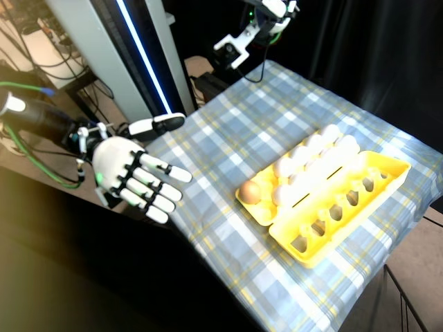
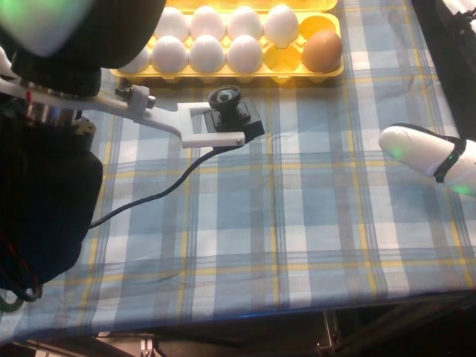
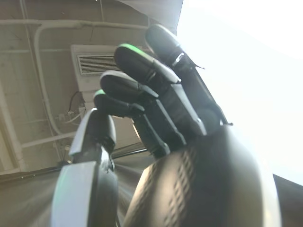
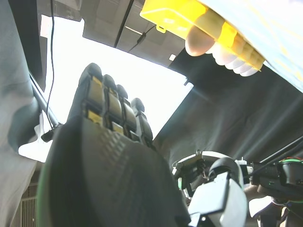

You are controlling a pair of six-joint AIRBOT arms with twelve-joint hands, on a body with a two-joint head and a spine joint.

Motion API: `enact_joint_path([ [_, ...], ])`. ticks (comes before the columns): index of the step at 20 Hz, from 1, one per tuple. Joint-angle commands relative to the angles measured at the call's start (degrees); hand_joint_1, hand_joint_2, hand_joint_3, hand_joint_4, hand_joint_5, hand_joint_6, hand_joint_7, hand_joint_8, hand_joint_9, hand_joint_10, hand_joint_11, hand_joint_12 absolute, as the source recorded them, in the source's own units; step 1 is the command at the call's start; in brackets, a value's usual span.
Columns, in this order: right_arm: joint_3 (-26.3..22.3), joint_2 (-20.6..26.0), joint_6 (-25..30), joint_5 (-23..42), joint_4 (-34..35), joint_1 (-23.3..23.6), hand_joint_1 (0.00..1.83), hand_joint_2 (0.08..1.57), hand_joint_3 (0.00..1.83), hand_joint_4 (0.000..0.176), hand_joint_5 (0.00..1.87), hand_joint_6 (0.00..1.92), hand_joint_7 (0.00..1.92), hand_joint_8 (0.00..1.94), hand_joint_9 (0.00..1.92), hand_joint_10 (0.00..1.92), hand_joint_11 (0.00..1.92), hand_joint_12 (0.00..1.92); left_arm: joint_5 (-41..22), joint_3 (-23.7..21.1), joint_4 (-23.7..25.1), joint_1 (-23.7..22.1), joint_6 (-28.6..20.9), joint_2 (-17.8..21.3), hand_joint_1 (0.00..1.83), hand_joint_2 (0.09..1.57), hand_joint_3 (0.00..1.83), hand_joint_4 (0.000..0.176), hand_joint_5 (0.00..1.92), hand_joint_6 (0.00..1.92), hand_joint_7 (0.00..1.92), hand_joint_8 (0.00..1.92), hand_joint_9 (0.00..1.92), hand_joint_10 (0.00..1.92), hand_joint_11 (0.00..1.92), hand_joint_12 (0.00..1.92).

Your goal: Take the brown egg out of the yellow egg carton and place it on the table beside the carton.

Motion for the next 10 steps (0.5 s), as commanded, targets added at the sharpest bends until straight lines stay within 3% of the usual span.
enact_joint_path([
  [1,0.44,-0.06,0.32,6.9,-2.09,0.31,0.3,0.96,0.02,0.036,0.0,0.0,0.01,0.0,0.0,0.0,0.0,0.0,-4.55,-0.32,2.03,-1.2,-0.4,-0.64,0.01,1.27,0.02,0.0,0.42,1.55,0.61,1.92,0.33,1.92,0.0,1.92],
  [3,0.8,0.44,0.61,6.89,-2.84,0.34,0.36,0.99,0.02,0.028,0.0,0.0,0.0,0.0,0.0,0.0,0.0,0.0,-4.55,-0.32,2.03,-1.21,-0.4,-0.63,0.0,1.27,0.0,0.0,0.46,1.69,0.64,1.92,0.36,1.92,0.0,1.92],
  [4,1.08,0.96,0.65,6.72,-3.47,0.74,0.36,0.99,0.01,0.028,0.0,0.0,0.0,0.0,0.0,0.0,0.0,0.0,-4.55,-0.32,2.03,-1.21,-0.4,-0.62,0.02,1.26,0.0,0.0,0.43,1.87,0.68,1.92,0.4,1.92,0.02,1.92],
  [7,2.96,2.12,0.64,3.46,-5.4,3.76,0.34,0.98,0.01,0.025,0.02,0.01,0.04,0.01,0.0,0.0,0.0,0.0,-4.55,-0.32,2.03,-1.21,-0.4,-0.55,0.04,1.26,0.0,0.0,0.37,1.92,0.65,1.92,0.41,1.92,0.05,1.92],
  [8,4.08,2.24,0.65,1.23,-6.28,5.56,0.31,0.98,0.0,0.021,0.06,0.01,0.09,0.01,0.0,0.0,0.0,0.0,-4.55,-0.32,2.03,-1.21,-0.4,-0.52,0.01,1.27,0.0,0.0,0.39,1.85,0.65,1.92,0.43,1.92,0.07,1.92],
  [9,4.87,2.25,0.65,-0.13,-6.73,6.91,0.29,0.99,0.0,0.004,0.1,0.02,0.14,0.02,0.0,0.0,0.0,0.0,-4.55,-0.32,2.03,-1.21,-0.4,-0.48,0.0,1.27,0.0,0.0,0.39,1.82,0.63,1.92,0.4,1.92,0.05,1.92],
  [10,5.6,2.25,0.71,-1.33,-7.25,7.97,0.31,0.99,0.0,0.0,0.17,0.01,0.22,0.01,0.0,0.0,0.0,0.0,-4.55,-0.32,2.04,-1.21,-0.4,-0.44,0.0,1.27,0.0,0.0,0.5,1.9,0.6,1.92,0.37,1.92,0.02,1.92],
])
